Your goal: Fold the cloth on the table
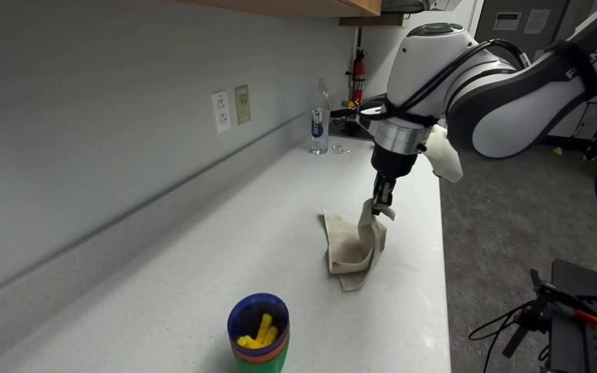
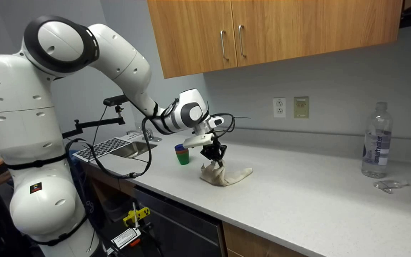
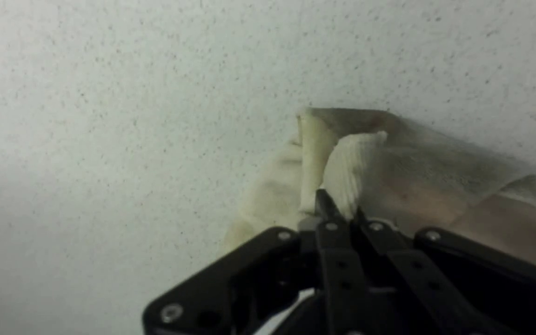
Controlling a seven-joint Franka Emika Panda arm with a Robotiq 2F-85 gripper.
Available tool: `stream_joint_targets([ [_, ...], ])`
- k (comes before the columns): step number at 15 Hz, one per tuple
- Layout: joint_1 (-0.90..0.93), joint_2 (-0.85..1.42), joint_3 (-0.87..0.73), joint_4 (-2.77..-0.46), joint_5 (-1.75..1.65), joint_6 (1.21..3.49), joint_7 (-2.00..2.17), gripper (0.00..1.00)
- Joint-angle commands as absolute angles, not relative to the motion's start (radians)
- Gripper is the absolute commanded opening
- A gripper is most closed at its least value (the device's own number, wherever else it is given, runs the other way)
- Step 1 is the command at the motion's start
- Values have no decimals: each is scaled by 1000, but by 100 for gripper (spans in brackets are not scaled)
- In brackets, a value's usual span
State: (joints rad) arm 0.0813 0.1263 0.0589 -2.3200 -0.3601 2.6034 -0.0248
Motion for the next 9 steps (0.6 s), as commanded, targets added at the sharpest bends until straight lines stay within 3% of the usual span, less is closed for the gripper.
stream_joint_targets([
  [1,92,199,21,-2270,-467,2693,36,1],
  [9,107,264,-27,-2237,-561,2806,112,1],
])
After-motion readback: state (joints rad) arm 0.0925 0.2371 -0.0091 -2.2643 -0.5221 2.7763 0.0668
